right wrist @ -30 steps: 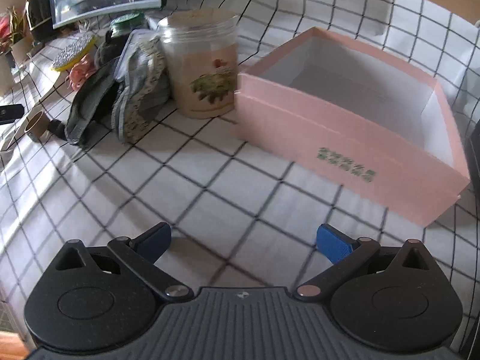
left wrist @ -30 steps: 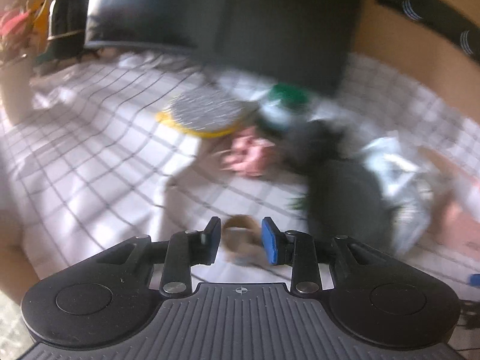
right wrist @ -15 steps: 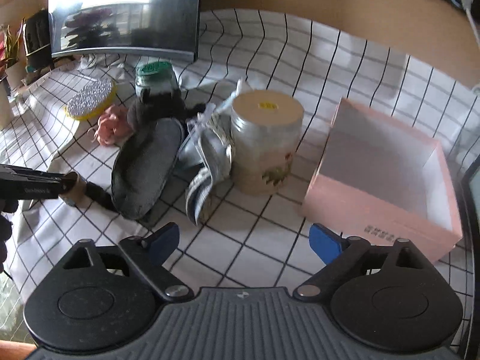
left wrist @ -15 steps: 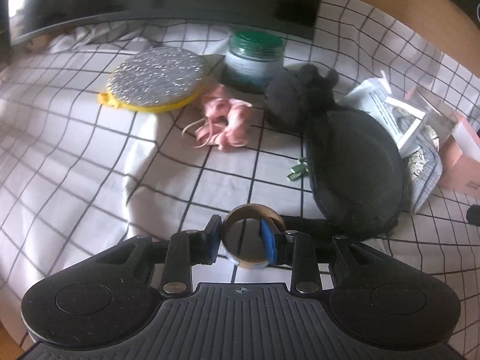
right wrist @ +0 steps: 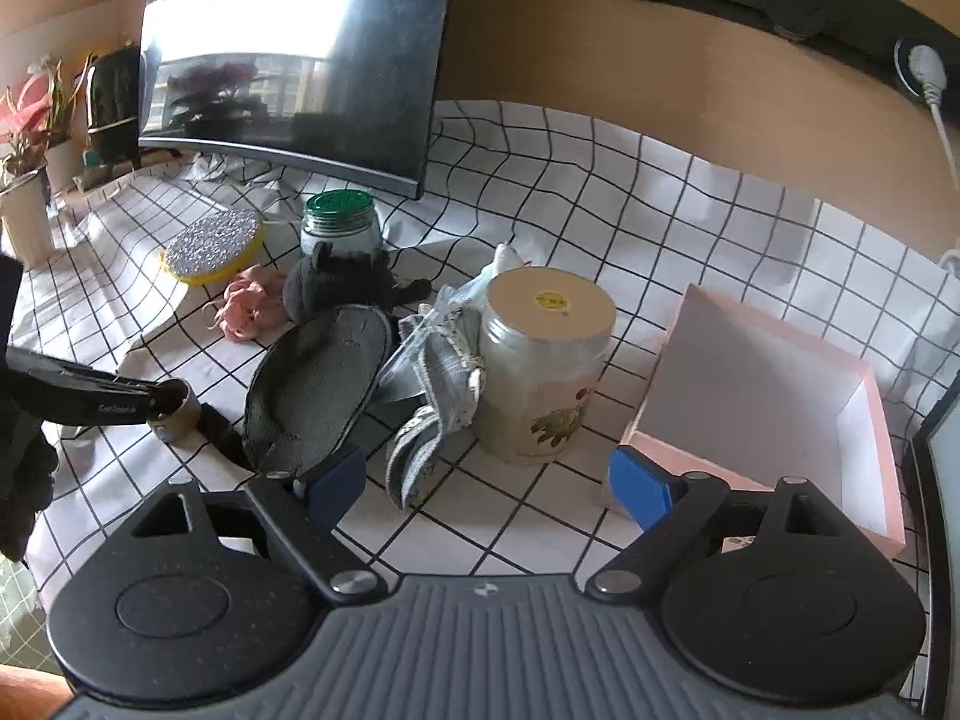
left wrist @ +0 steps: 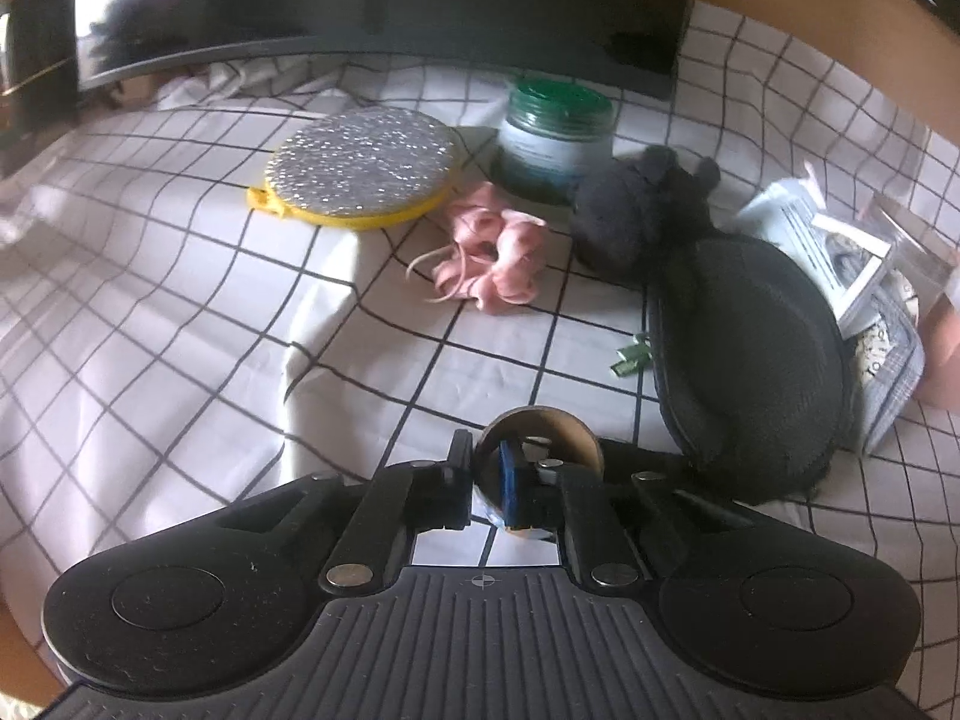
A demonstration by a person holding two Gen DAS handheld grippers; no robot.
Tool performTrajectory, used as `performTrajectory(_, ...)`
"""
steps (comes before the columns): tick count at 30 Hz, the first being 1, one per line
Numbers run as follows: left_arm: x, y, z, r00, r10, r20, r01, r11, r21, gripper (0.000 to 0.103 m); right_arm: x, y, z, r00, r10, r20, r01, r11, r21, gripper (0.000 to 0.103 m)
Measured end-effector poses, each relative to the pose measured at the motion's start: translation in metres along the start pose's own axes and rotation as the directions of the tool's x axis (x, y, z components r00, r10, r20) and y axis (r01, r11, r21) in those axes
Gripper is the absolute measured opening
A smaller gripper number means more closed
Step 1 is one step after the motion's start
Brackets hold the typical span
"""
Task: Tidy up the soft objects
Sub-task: 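Lift the tan ring with the left tool while the right tool grasps the yellow glitter sponge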
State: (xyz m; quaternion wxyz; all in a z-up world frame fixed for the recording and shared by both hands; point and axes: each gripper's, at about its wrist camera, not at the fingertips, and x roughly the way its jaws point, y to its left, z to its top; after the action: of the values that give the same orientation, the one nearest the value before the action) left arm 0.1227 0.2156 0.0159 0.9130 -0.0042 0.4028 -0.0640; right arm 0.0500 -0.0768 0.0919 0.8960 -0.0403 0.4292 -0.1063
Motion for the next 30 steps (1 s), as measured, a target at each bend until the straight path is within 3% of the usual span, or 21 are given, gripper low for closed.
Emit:
performTrajectory(11,-0.01,0.007,-0.004,0.999,0.019,0.047,-0.015,0.997,-0.072,0.009,0.0,0.007,0.012,1.0,0.006,0.017,-0.005,0.998,-0.062,0.089)
performTrajectory(21,-0.025,0.043,0.011,0.992,0.066,0.105,-0.05,0.988,-0.146,0.009,0.014,0.027,0.039,0.997,0.049,0.051,-0.042,0.99,-0.131,0.089)
performTrajectory(30,-0.045,0.103,0.027,0.976,0.13,0.174,-0.082,0.963,-0.256,0.009,0.047,0.107,0.092,0.978,0.189,0.084,-0.156,0.942,-0.297,0.089)
